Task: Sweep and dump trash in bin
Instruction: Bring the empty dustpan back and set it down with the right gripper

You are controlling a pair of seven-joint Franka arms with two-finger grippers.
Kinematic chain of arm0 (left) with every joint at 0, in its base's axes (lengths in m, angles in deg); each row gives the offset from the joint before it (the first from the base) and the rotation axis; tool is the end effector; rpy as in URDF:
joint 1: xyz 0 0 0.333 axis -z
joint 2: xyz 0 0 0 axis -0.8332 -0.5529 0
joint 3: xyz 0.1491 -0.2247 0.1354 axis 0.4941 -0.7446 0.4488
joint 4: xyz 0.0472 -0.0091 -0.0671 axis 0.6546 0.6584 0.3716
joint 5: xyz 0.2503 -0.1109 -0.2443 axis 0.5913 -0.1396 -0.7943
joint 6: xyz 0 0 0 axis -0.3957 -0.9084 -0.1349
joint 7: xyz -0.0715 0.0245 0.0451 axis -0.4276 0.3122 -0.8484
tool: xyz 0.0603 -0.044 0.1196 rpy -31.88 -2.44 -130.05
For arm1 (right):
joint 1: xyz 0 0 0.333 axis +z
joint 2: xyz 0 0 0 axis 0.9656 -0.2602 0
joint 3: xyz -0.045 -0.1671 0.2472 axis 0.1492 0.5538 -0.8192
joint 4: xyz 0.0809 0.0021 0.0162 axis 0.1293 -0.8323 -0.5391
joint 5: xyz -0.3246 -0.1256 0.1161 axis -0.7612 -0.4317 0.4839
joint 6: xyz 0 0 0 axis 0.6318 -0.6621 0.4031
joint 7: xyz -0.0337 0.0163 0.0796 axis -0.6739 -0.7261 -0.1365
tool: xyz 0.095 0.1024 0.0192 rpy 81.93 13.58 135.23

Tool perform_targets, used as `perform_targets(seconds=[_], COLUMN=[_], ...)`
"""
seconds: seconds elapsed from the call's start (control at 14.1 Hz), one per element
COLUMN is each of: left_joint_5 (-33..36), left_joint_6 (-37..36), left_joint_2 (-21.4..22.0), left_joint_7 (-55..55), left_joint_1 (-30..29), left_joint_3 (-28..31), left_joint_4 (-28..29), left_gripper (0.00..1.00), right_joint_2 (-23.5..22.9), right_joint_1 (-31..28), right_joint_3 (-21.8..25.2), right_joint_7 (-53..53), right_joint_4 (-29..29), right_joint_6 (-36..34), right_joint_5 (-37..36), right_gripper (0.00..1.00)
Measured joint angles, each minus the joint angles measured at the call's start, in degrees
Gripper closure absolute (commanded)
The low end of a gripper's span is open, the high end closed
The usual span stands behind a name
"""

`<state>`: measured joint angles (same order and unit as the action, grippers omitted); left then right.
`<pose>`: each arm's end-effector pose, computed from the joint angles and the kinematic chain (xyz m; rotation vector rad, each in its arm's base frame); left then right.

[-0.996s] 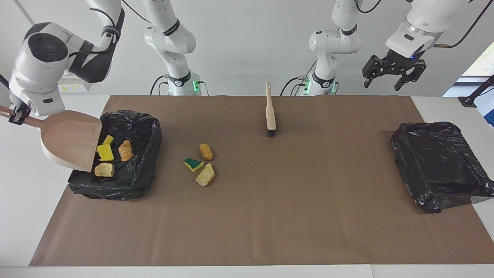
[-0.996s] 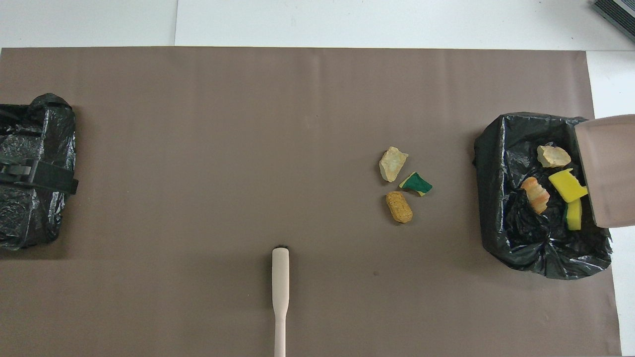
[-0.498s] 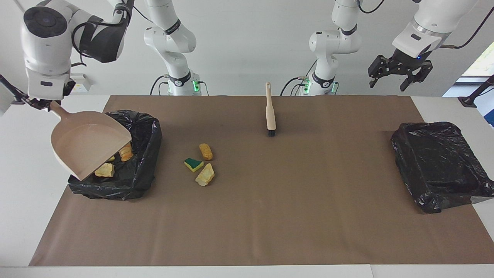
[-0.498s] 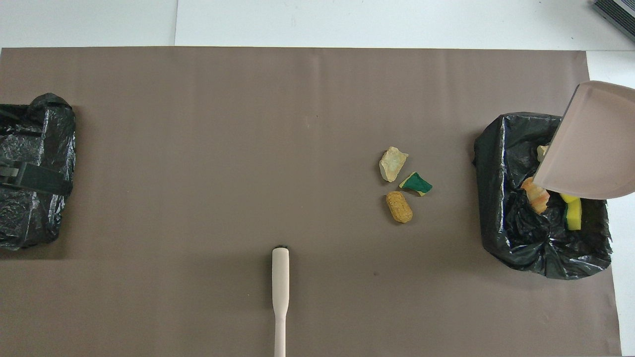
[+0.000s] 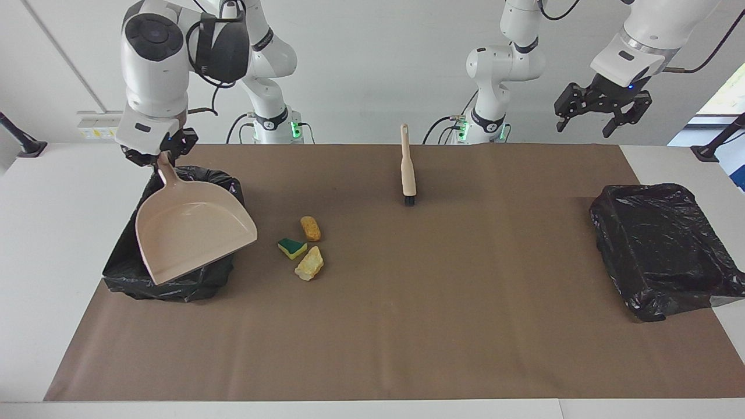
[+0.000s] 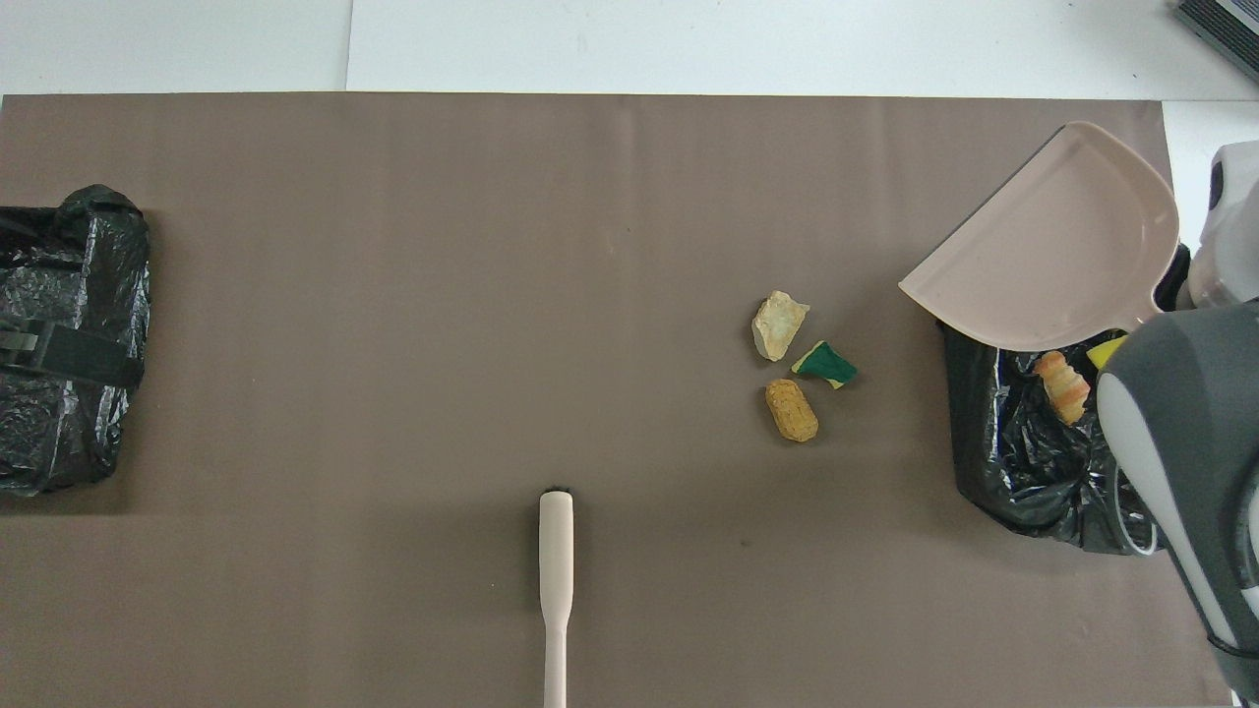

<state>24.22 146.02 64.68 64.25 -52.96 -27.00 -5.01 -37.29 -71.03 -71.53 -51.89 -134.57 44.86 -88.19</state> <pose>0.4938 -0.0531 0.6261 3.1117 -0.3379 -0.0868 0.5245 -0.0081 0.5372 2.6496 0.7934 -0.3458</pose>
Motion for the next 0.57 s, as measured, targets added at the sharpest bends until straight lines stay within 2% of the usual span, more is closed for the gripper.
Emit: perform_targets(seconds=[0.36,0.57], left_joint_5=[0.0,0.0], left_joint_6=[0.0,0.0], left_joint_2=[0.0,0.0], left_joint_7=[0.0,0.0], left_joint_1=[0.0,0.0], left_joint_3=[0.0,0.1], left_joint_4=[0.0,0.0], left_gripper=[0.00,0.00], right_joint_2=[0.1,-1.8], right_joint_1=[6.9,12.6], right_joint_3=[0.0,-0.1], right_joint_7=[-19.0,-33.7], right_joint_4=[-0.1,0.2], right_joint_6=[-0.5,-0.1], right_joint_5=[8.7,15.5], right_gripper=[1.00,1.00])
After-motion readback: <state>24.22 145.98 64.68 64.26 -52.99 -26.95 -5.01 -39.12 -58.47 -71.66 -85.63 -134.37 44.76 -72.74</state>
